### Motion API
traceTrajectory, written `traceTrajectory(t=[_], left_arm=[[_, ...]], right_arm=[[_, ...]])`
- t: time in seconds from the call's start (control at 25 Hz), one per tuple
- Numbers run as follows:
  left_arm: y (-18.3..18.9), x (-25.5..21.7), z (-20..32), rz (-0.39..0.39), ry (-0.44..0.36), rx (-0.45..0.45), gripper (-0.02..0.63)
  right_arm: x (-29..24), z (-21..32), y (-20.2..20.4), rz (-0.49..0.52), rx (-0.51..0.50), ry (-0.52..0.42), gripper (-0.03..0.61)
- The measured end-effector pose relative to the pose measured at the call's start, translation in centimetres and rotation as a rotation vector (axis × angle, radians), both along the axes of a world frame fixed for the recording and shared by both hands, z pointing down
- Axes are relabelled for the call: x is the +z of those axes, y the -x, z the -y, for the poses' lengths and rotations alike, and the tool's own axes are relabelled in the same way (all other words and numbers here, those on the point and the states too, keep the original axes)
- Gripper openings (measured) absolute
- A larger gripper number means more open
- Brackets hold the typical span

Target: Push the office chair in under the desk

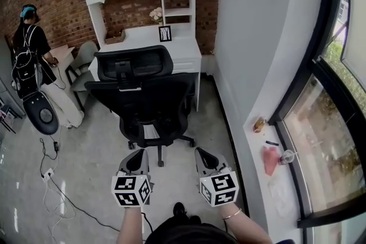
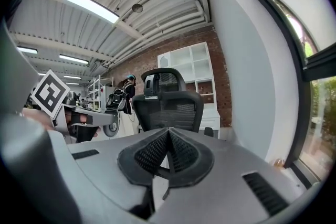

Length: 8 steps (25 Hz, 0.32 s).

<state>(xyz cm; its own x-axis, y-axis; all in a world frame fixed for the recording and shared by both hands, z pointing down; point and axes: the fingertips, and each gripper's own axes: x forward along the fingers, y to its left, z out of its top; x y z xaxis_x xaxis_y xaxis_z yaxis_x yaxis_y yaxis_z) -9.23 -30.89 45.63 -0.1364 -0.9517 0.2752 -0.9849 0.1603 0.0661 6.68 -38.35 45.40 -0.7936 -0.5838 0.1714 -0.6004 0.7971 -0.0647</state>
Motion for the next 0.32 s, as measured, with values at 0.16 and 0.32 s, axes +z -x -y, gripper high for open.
traceTrajectory(t=[0.16,0.32], left_arm=[[-1.3,0.3,-0.8,-0.004,0.002,0.006,0.009],[-2.2,0.2,-1.4,0.004,0.0,0.008,0.009]], right_arm=[[0.6,-0.8,-1.4,0.0,0.005,0.01,0.005],[0.5,-1.4,-2.6,0.008,0.011,0.0,0.005]])
